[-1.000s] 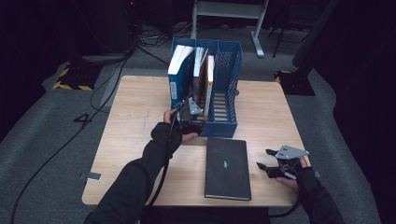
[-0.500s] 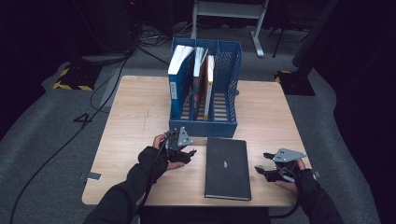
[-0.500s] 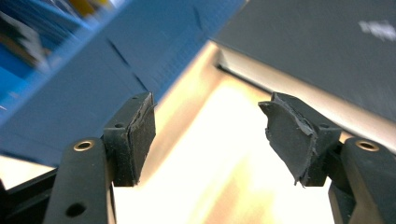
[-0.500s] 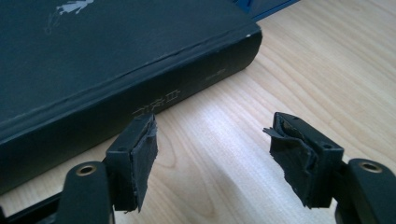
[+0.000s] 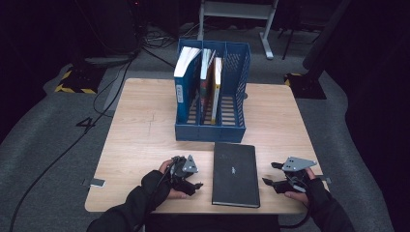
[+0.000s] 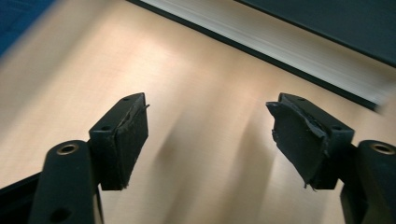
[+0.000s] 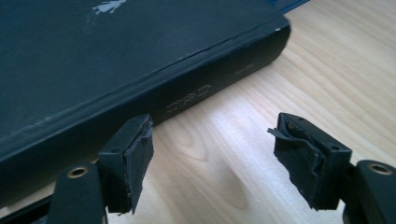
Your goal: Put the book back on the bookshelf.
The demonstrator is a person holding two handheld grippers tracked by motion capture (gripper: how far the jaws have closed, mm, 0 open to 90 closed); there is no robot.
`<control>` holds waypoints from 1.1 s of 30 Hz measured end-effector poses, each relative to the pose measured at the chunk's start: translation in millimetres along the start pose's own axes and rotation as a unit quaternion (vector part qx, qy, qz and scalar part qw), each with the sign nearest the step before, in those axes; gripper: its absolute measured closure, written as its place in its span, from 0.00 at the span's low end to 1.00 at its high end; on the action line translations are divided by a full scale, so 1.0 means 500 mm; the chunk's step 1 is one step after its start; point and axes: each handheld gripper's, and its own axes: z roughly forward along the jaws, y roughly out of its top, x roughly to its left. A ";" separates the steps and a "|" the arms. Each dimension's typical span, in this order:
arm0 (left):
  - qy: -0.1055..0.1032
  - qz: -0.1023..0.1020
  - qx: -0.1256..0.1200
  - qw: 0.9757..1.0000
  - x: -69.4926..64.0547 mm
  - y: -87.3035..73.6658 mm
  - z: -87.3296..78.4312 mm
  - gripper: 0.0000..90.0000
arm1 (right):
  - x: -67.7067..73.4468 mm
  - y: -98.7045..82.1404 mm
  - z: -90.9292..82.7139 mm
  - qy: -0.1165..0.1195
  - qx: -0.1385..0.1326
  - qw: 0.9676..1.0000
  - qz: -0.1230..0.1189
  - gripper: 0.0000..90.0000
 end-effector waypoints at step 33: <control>-0.123 -0.095 -0.028 0.987 0.006 0.097 0.073 0.15 | 0.008 0.014 -0.002 0.044 -0.009 0.999 0.011 0.36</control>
